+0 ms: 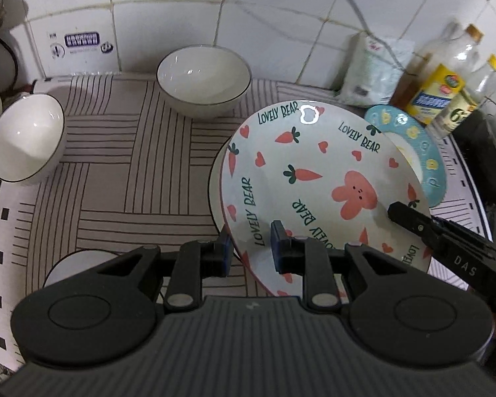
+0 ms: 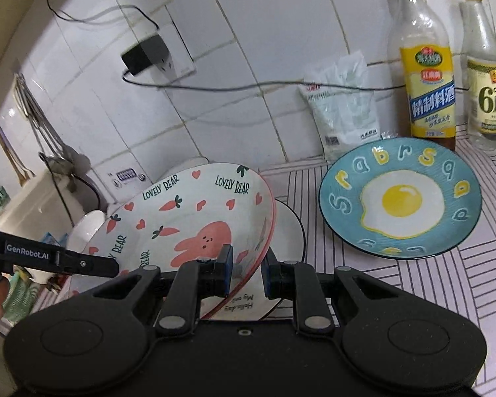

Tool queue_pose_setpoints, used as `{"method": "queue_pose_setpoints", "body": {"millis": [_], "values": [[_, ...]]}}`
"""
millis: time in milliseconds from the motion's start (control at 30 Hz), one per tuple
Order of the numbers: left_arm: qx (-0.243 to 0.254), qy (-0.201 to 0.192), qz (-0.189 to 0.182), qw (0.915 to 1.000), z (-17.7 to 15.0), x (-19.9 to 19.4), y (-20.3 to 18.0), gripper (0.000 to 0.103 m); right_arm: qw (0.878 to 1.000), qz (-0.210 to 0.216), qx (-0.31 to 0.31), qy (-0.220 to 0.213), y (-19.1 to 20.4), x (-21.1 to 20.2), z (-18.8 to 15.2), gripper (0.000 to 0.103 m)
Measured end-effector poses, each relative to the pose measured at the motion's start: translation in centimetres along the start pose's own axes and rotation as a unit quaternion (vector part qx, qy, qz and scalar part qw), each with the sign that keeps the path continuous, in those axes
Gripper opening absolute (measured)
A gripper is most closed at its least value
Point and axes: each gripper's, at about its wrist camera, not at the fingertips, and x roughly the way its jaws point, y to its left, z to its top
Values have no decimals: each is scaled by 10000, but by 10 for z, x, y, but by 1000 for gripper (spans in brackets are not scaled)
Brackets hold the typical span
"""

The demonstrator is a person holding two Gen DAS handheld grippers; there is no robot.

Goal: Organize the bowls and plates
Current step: 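Lower the bunny plate onto the white plate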

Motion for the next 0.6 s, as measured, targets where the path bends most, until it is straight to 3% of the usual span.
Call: {"method": "queue_pose_setpoints", "body": {"millis": [367,600], "values": [[4,500,251,9984,16,38,-1,24,9988,-147,261,389,-13,36,0,22],[153,725,529,9958,21,50,-6,25,9970,-615,-56,474,5,41,2,23]]}}
